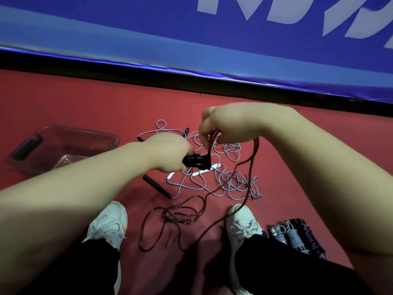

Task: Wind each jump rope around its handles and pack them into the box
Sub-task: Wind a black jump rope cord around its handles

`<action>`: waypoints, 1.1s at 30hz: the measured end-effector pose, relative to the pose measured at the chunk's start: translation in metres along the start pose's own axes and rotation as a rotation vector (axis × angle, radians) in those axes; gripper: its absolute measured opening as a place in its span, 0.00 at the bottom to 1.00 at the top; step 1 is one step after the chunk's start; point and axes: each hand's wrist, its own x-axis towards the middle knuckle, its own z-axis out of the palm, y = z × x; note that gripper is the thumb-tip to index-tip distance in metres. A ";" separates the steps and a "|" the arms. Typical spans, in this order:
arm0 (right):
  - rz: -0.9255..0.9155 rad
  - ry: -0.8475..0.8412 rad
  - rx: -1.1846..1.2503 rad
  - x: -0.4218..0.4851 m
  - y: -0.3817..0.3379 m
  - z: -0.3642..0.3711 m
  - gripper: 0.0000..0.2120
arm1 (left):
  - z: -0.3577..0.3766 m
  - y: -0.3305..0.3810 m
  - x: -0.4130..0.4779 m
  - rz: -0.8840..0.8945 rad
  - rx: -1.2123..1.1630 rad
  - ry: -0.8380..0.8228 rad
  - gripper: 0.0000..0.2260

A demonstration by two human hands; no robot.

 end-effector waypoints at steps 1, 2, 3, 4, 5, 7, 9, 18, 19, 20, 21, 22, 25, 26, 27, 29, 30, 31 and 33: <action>-0.048 0.021 -0.065 0.001 -0.001 0.003 0.11 | 0.001 0.000 -0.001 0.040 -0.014 -0.042 0.11; -0.091 0.054 -0.127 0.002 -0.001 0.006 0.09 | 0.001 -0.001 -0.001 0.073 -0.024 -0.074 0.10; -0.131 0.094 -0.174 0.003 -0.001 0.009 0.08 | 0.001 -0.003 -0.003 0.099 -0.029 -0.102 0.10; -0.162 0.149 -0.200 0.005 0.001 0.012 0.07 | 0.000 -0.005 -0.004 0.123 -0.036 -0.125 0.10; -0.176 0.207 -0.205 0.006 0.003 0.015 0.06 | 0.000 -0.007 -0.006 0.151 -0.053 -0.148 0.09; -0.148 0.298 -0.176 0.007 0.012 0.022 0.09 | -0.003 -0.009 -0.012 0.222 -0.123 -0.190 0.08; -0.111 0.288 -0.023 0.009 0.024 0.031 0.12 | -0.008 -0.011 -0.020 0.280 -0.302 -0.176 0.03; -0.118 -0.138 1.500 0.006 0.063 0.070 0.10 | -0.039 -0.027 -0.032 0.231 -0.903 0.156 0.14; -0.156 -0.159 1.564 0.007 0.064 0.071 0.09 | -0.039 -0.028 -0.032 0.224 -0.980 0.150 0.18; -0.192 -0.171 1.614 0.010 0.065 0.073 0.13 | -0.040 -0.027 -0.033 0.225 -1.046 0.132 0.22; -0.215 -0.182 1.670 0.012 0.066 0.075 0.16 | -0.041 -0.026 -0.034 0.241 -1.095 0.117 0.27; -0.230 -0.188 1.719 0.015 0.065 0.077 0.17 | -0.040 -0.025 -0.034 0.254 -1.130 0.106 0.32; -0.301 -0.155 1.745 0.023 0.057 0.080 0.15 | -0.042 -0.019 -0.032 0.283 -1.275 0.154 0.32; -0.276 -0.104 1.692 0.025 0.054 0.081 0.17 | -0.044 -0.016 -0.032 0.266 -1.336 0.177 0.30; -0.217 -0.036 1.588 0.027 0.050 0.082 0.19 | -0.046 -0.014 -0.031 0.232 -1.406 0.212 0.29; -0.075 0.113 1.265 0.033 0.046 0.085 0.19 | -0.046 -0.016 -0.027 0.127 -1.552 0.304 0.27; -0.006 0.172 1.105 0.036 0.045 0.088 0.17 | -0.046 -0.019 -0.025 0.068 -1.614 0.344 0.26; 0.056 0.213 0.992 0.039 0.044 0.091 0.15 | -0.047 -0.022 -0.024 0.019 -1.652 0.373 0.26; 0.120 0.298 0.986 0.041 0.039 0.089 0.23 | -0.047 -0.026 -0.024 -0.048 -1.690 0.393 0.26</action>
